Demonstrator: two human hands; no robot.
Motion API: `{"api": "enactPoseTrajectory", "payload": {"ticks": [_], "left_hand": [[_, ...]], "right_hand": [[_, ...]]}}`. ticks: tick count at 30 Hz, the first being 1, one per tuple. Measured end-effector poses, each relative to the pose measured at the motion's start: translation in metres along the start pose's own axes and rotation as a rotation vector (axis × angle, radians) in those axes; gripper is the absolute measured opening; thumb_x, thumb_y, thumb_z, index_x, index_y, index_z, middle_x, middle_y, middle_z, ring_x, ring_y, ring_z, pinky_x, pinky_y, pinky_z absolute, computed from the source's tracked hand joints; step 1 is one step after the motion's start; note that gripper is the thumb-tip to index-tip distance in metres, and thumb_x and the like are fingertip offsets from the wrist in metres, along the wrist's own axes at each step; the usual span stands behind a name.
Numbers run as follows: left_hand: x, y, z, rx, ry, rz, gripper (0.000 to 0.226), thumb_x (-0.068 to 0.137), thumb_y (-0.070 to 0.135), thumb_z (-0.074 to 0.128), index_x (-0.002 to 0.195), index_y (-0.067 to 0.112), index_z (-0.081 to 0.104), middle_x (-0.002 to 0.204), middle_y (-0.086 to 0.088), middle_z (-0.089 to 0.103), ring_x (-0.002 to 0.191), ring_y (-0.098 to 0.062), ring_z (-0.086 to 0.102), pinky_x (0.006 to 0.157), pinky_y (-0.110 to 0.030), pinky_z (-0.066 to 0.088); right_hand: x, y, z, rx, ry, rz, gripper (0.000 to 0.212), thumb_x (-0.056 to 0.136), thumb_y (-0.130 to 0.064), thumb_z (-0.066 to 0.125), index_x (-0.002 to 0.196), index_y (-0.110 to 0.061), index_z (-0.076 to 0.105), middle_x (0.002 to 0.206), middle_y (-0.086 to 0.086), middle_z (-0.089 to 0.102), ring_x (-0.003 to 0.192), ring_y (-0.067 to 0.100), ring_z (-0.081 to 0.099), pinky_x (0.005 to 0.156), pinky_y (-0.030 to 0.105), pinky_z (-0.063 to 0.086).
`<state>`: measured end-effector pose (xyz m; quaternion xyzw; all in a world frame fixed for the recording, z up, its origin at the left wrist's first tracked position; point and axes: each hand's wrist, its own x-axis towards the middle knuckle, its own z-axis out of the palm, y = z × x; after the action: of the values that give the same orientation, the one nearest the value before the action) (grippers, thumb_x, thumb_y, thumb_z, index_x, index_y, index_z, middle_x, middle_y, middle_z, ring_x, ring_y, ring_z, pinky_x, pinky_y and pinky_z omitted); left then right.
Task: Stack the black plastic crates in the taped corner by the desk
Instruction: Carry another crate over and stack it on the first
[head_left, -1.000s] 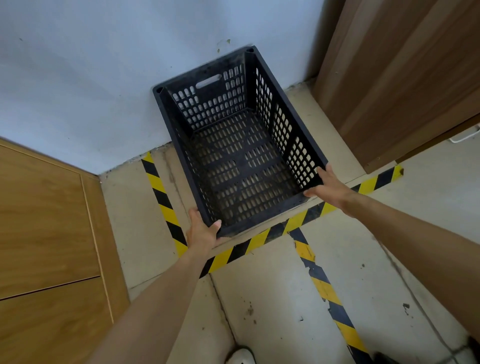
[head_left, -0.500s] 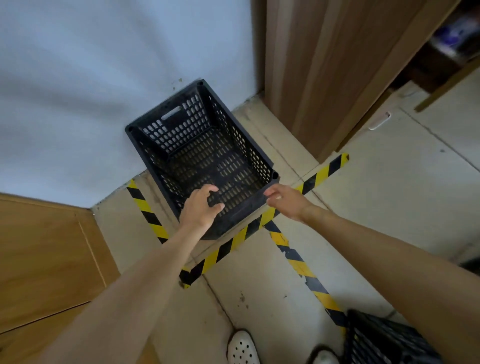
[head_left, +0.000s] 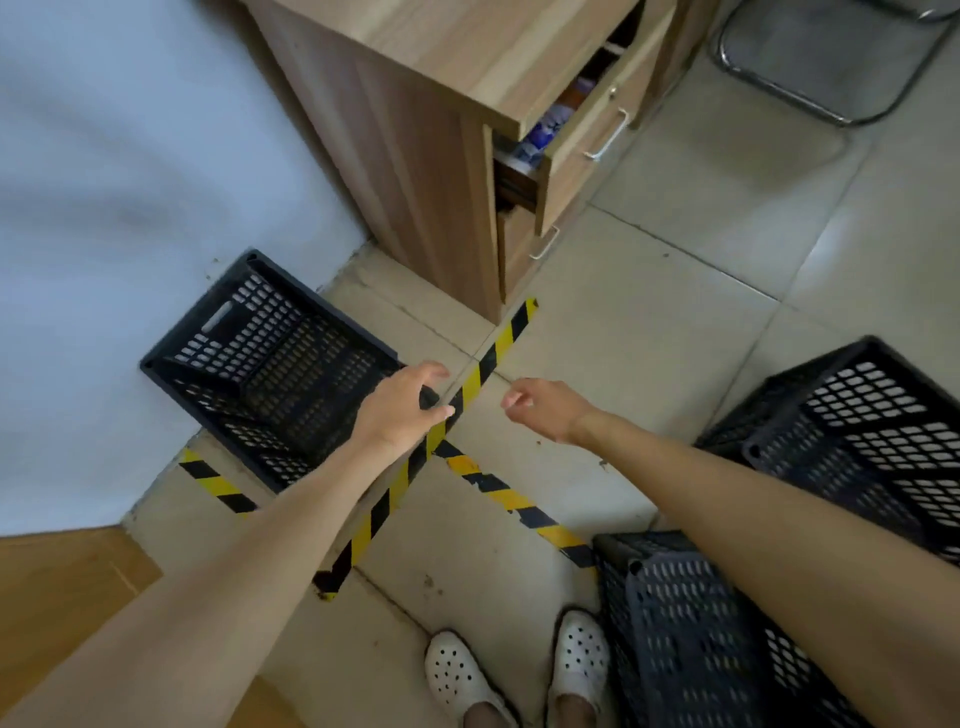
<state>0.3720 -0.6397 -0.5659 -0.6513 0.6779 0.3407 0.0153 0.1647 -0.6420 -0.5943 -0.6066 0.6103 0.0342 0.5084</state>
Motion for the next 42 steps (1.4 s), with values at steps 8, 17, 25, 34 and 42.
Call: {"api": "enactPoseTrajectory", "payload": {"ticks": [8, 17, 25, 34, 42], "left_hand": [[0.002, 0.121, 0.039, 0.136, -0.211, 0.192, 0.034, 0.091, 0.037, 0.062, 0.124, 0.032, 0.054, 0.118, 0.007, 0.057, 0.11, -0.014, 0.056, 0.088, -0.035, 0.046], [-0.017, 0.204, 0.118, 0.32, -0.396, 0.427, 0.036, 0.089, 0.036, 0.066, 0.123, 0.029, 0.058, 0.119, 0.007, 0.062, 0.113, -0.015, 0.058, 0.093, -0.04, 0.05], [-0.054, 0.272, 0.2, 0.509, -0.594, 0.502, 0.044, 0.089, 0.042, 0.065, 0.129, 0.027, 0.054, 0.131, -0.001, 0.057, 0.119, -0.022, 0.055, 0.101, -0.041, 0.046], [-0.108, 0.34, 0.333, 0.616, -0.698, 0.63, 0.056, 0.082, 0.037, 0.075, 0.13, 0.02, 0.052, 0.133, -0.009, 0.053, 0.122, -0.027, 0.052, 0.101, -0.04, 0.045], [-0.111, 0.34, 0.405, 0.67, -0.67, 0.576, 0.067, 0.082, 0.038, 0.075, 0.139, 0.019, 0.044, 0.14, -0.013, 0.042, 0.129, -0.032, 0.046, 0.105, -0.038, 0.04]], "right_hand": [[-0.086, 0.096, -0.049, 0.24, 0.158, 0.172, 0.027, 0.096, -0.029, 0.05, 0.114, -0.014, 0.064, 0.116, 0.011, 0.064, 0.1, 0.028, 0.059, 0.082, 0.031, 0.046], [-0.178, 0.198, -0.019, 0.486, 0.321, 0.402, 0.026, 0.096, -0.026, 0.052, 0.114, -0.013, 0.067, 0.116, 0.01, 0.067, 0.105, 0.027, 0.062, 0.094, 0.038, 0.05], [-0.28, 0.283, 0.037, 0.758, 0.468, 0.598, 0.026, 0.096, -0.03, 0.05, 0.103, -0.014, 0.069, 0.106, 0.008, 0.069, 0.1, 0.025, 0.063, 0.092, 0.038, 0.05], [-0.385, 0.398, 0.144, 1.01, 0.585, 0.86, 0.034, 0.099, -0.027, 0.048, 0.099, 0.002, 0.066, 0.086, 0.018, 0.063, 0.076, 0.022, 0.05, 0.072, 0.035, 0.048], [-0.428, 0.458, 0.225, 1.073, 0.691, 1.077, 0.031, 0.096, -0.029, 0.051, 0.105, -0.004, 0.067, 0.102, 0.011, 0.07, 0.092, 0.028, 0.063, 0.087, 0.035, 0.047]]}}
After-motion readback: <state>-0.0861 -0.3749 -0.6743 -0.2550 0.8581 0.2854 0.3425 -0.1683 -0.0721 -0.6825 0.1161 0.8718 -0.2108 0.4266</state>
